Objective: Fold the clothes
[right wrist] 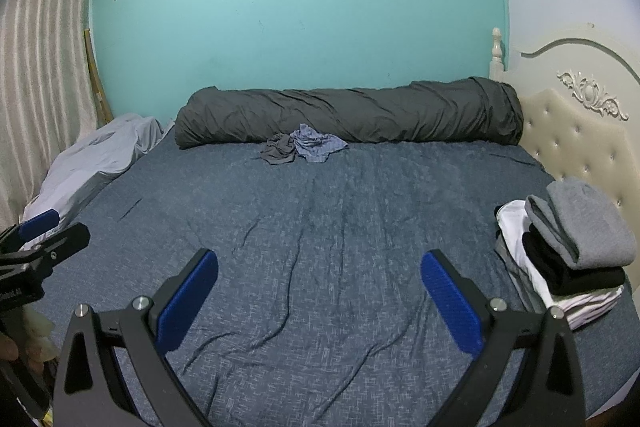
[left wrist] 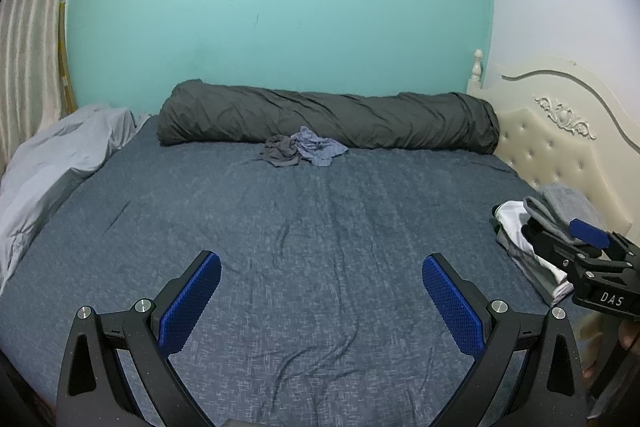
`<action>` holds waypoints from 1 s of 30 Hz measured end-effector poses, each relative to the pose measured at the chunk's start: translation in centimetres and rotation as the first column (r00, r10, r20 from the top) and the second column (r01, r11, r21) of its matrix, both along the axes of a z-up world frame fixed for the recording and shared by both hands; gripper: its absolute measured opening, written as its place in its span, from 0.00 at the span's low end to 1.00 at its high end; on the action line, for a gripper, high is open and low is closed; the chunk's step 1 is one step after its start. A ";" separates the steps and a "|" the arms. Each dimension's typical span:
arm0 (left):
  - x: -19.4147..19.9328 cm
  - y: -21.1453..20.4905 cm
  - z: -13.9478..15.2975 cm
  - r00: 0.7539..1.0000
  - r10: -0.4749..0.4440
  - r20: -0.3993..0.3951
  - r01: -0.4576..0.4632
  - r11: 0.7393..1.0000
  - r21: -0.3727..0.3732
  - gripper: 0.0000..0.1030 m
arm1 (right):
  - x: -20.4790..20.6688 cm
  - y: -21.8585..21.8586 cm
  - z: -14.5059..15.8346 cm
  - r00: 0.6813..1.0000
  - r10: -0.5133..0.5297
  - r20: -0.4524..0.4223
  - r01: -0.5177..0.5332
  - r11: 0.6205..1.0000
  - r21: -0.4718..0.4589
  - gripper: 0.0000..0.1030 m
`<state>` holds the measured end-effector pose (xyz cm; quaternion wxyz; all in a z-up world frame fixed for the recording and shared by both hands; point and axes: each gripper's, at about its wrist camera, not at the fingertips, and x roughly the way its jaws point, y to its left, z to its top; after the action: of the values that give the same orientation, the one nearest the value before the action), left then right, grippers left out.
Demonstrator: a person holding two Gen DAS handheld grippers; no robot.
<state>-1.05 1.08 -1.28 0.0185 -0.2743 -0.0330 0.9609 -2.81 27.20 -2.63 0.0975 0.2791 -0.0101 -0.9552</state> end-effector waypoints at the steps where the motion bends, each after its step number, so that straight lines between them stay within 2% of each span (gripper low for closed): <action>1: -0.5 -0.1 -0.3 1.000 0.001 0.006 -0.001 1.000 0.003 1.00 | -0.4 0.0 -0.3 1.000 0.001 0.008 -0.001 1.000 -0.001 0.99; 10: -7.7 -1.2 -4.8 0.997 0.041 0.061 -0.042 0.999 0.013 1.00 | -7.5 -0.4 -5.1 0.995 0.006 0.095 -0.004 1.000 -0.025 0.99; 16: -15.2 -2.3 -9.4 0.993 0.086 0.082 -0.089 0.996 0.027 1.00 | -14.5 -0.7 -9.9 0.992 0.008 0.123 -0.004 0.999 -0.033 0.99; 22: -23.8 -4.3 -14.7 0.987 0.129 0.098 -0.135 0.989 0.054 1.00 | -23.9 -1.6 -14.7 0.994 0.038 0.106 -0.036 0.999 -0.018 0.99; 27: -30.6 -6.0 -18.8 0.976 0.149 0.157 -0.160 0.985 0.059 1.00 | -29.8 -2.7 -17.3 0.994 0.052 0.097 -0.050 0.999 -0.022 0.99; 30: -33.1 -6.9 -19.9 0.969 0.157 0.192 -0.172 0.983 0.061 1.00 | -33.7 -3.4 -18.5 0.990 0.043 0.132 -0.041 0.999 -0.019 0.99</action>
<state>-34.19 -5.81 -21.22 -0.0538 -0.3583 -0.0944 0.9272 -36.54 23.79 -21.10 0.1190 0.3412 -0.0181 -0.9323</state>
